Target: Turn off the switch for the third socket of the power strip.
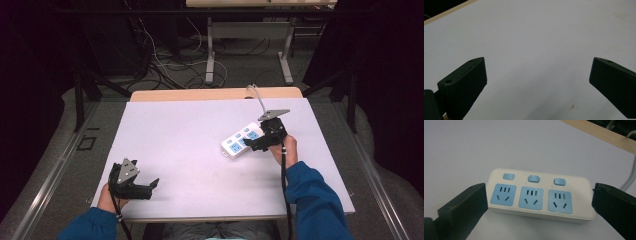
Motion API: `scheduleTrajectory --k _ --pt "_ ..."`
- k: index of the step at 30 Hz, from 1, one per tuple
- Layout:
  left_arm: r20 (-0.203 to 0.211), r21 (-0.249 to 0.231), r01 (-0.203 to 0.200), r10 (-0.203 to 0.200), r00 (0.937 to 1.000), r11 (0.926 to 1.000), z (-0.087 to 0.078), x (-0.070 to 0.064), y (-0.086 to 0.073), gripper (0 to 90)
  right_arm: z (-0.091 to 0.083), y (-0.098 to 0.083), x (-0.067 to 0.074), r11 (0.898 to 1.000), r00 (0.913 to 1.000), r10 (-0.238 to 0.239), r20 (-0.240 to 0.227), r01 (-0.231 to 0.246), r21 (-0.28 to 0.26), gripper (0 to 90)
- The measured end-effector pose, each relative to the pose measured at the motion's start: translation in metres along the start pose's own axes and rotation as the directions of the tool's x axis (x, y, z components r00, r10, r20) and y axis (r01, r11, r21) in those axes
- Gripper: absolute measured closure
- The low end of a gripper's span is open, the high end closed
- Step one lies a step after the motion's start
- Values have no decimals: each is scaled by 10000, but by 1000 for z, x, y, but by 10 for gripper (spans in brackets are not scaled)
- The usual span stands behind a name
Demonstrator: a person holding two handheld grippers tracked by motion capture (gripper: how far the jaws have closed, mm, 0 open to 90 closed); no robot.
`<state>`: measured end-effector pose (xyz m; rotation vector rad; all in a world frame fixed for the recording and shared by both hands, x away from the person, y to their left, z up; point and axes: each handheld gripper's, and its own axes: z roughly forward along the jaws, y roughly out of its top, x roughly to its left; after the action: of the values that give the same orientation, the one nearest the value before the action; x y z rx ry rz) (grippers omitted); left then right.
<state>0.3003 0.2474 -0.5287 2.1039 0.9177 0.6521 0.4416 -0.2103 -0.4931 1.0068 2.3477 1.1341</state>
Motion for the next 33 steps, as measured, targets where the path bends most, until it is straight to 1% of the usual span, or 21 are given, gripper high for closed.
scheduleTrajectory --k 3,4,6,11,15,16,18,19,24,26,27,28,33 --pt "-5 -4 24 -24 10000 10000 0 0 0 11 3 1 0 10000 10000 -30 -15 30 -86 0" --pt "-17 -32 15 -15 10000 10000 0 0 0 11 5 3 0 9999 9999 64 -97 -65 -91 0" --pt "16 36 -3 3 10000 10000 0 0 0 11 6 4 1 9999 9999 65 -145 -67 -122 0" --pt "14 25 25 -25 10000 10000 0 0 0 10 13 6 2 9999 9996 88 -251 -90 -113 0" --pt "15 30 19 -19 10000 10000 1 0 0 10 16 8 4 9999 9996 15 -299 -18 -103 0" --pt "18 22 20 -20 10000 10000 0 0 0 10 18 10 5 9998 9991 47 -421 -55 -182 0" --pt "21 24 22 -22 10000 10000 0 0 0 10 18 10 5 9997 9992 -14 -403 5 -240 0" --pt "32 27 13 -13 10000 10000 0 0 0 10 18 11 6 9997 9992 50 -385 -59 -227 0" --pt "35 25 31 -31 10000 10000 1 0 0 10 24 13 8 9997 9988 -12 -482 0 -251 0" --pt "41 19 32 -32 10000 10000 1 0 0 10 25 13 9 10000 9983 -10 -577 5 -83 0" --pt "37 18 36 -36 10000 10000 1 0 0 10 26 13 9 9998 9987 -9 -519 -1 -193 0" --pt "35 17 33 -33 10000 10000 1 0 0 10 27 14 10 9996 9984 18 -560 -33 -267 0" --pt "18 -27 50 -50 10000 10000 1 0 0 10 31 15 13 9996 9981 -96 -609 80 -254 0"
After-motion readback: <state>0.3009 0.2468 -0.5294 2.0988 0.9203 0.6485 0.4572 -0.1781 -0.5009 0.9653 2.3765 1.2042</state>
